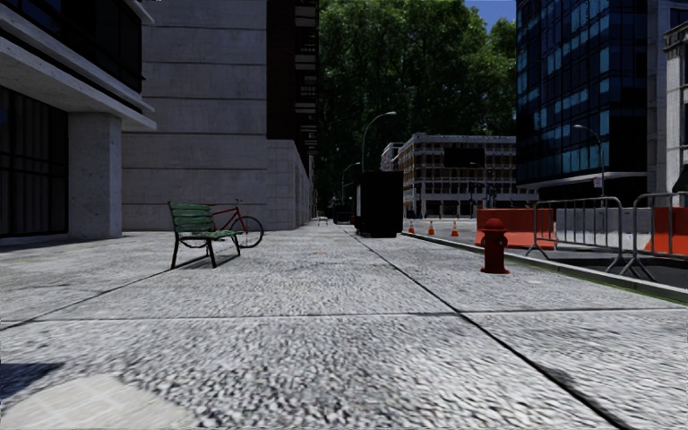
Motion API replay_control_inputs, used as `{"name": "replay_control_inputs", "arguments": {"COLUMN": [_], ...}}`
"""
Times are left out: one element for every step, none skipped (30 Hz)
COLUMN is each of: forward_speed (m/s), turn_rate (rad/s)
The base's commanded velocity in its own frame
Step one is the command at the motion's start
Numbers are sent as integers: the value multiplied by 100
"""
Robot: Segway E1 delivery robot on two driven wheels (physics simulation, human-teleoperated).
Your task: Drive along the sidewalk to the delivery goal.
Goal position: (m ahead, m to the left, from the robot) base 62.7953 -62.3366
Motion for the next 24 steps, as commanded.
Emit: {"name": "replay_control_inputs", "arguments": {"forward_speed": [200, 200, 200, 200, 200, 200, 200, 200, 200, 200, 200, 200, 200, 196, 196, 195, 195, 195, 195, 195, 194, 194, 194, 194], "turn_rate": [0, 0, 0, 0, 0, 0, 0, 0, 0, 0, 0, 0, 0, 0, 0, 0, 0, 0, 0, 0, 0, 0, 0, 0]}}
